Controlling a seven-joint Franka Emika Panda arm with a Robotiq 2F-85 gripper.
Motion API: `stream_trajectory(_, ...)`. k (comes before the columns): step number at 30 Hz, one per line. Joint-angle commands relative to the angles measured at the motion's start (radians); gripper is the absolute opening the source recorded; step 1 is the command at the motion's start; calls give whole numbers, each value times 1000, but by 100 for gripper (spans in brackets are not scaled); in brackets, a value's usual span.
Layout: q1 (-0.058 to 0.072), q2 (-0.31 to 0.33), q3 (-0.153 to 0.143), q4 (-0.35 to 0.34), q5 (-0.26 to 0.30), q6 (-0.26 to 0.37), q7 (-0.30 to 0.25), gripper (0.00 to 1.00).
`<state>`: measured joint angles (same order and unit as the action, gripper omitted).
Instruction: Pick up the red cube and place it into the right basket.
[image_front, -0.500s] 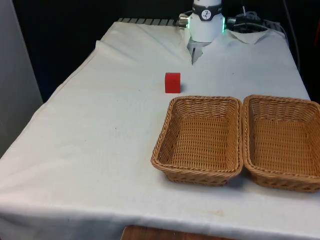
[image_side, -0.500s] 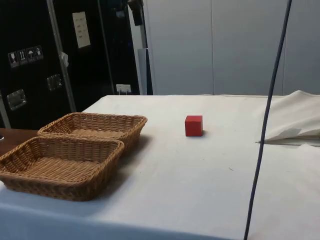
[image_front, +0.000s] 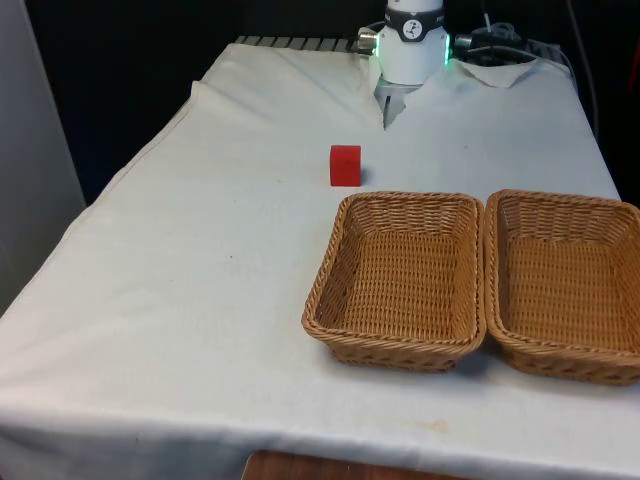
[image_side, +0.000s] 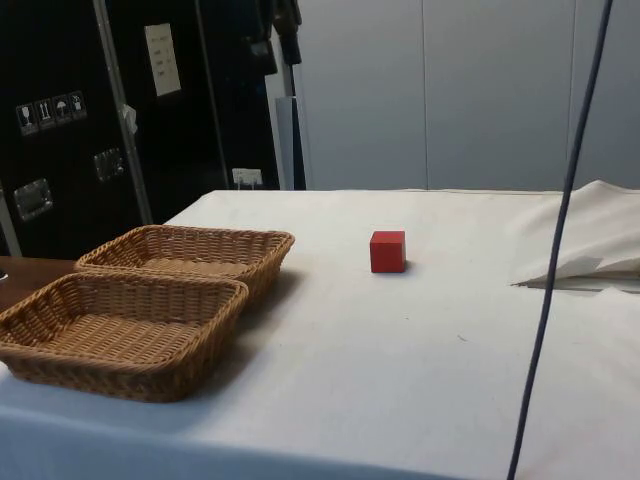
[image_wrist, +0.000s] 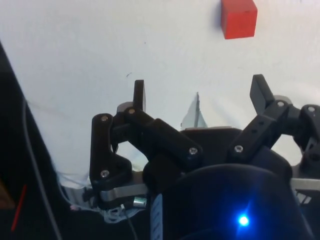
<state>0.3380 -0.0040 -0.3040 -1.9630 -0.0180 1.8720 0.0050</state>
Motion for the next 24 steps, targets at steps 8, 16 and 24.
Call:
stream_trajectory(8,1,-56,20,-116,-43,103,50,100)
stream_trajectory(16,0,-96,22,-199,-45,179,52,100)
stream_trajectory(24,-3,-155,19,-318,-38,284,44,100)
